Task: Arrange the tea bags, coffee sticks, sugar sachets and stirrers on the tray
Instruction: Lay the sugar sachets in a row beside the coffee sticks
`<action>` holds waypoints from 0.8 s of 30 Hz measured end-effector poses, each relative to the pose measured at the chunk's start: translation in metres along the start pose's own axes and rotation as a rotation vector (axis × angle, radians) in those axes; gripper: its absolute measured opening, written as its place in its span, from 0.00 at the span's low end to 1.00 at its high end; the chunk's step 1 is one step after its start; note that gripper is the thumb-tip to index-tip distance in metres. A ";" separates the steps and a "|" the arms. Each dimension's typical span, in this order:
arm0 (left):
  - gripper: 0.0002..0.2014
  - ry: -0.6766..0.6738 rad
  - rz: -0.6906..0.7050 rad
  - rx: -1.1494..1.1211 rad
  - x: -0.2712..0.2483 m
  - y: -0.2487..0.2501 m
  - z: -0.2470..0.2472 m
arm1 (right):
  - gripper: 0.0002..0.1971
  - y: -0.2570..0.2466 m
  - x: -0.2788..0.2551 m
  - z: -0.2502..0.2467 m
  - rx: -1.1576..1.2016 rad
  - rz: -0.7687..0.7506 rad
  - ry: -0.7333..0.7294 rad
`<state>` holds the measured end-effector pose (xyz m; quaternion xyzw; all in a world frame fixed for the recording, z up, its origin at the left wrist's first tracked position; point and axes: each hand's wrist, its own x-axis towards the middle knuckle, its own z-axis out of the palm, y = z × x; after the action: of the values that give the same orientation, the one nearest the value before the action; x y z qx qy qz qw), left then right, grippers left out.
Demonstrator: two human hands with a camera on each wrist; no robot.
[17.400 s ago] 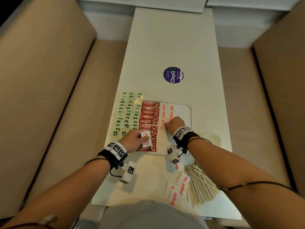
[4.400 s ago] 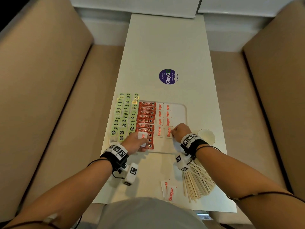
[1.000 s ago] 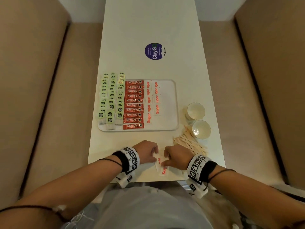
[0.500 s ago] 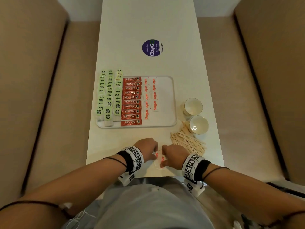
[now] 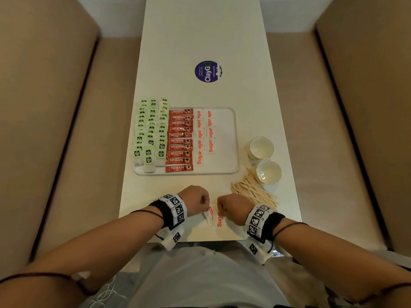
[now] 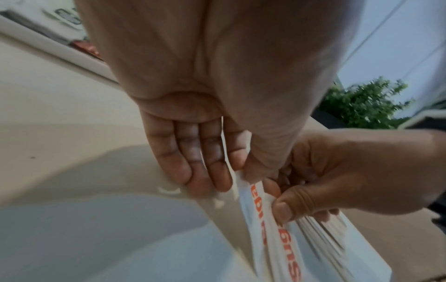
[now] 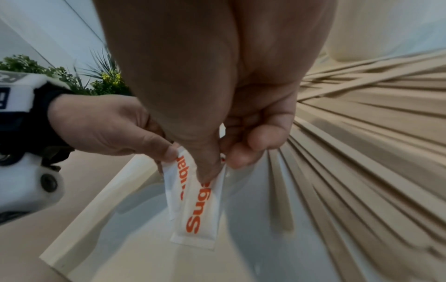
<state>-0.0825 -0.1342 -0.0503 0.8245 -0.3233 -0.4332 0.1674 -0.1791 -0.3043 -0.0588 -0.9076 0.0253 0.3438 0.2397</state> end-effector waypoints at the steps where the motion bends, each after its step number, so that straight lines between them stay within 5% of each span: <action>1: 0.04 0.020 0.000 -0.036 0.000 -0.002 -0.003 | 0.06 0.000 0.001 -0.003 0.010 -0.004 0.002; 15: 0.08 0.097 -0.147 -0.822 0.000 -0.010 -0.046 | 0.03 -0.028 0.020 -0.062 0.237 -0.101 0.154; 19: 0.02 0.117 -0.156 -0.876 -0.004 -0.013 -0.054 | 0.02 -0.032 0.027 -0.068 0.355 -0.115 0.195; 24: 0.08 0.136 -0.120 -0.918 -0.008 -0.018 -0.062 | 0.03 -0.040 0.036 -0.077 0.468 -0.125 0.269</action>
<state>-0.0278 -0.1159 -0.0206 0.7090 -0.0381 -0.4853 0.5102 -0.0961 -0.2993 -0.0144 -0.8648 0.0797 0.1895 0.4580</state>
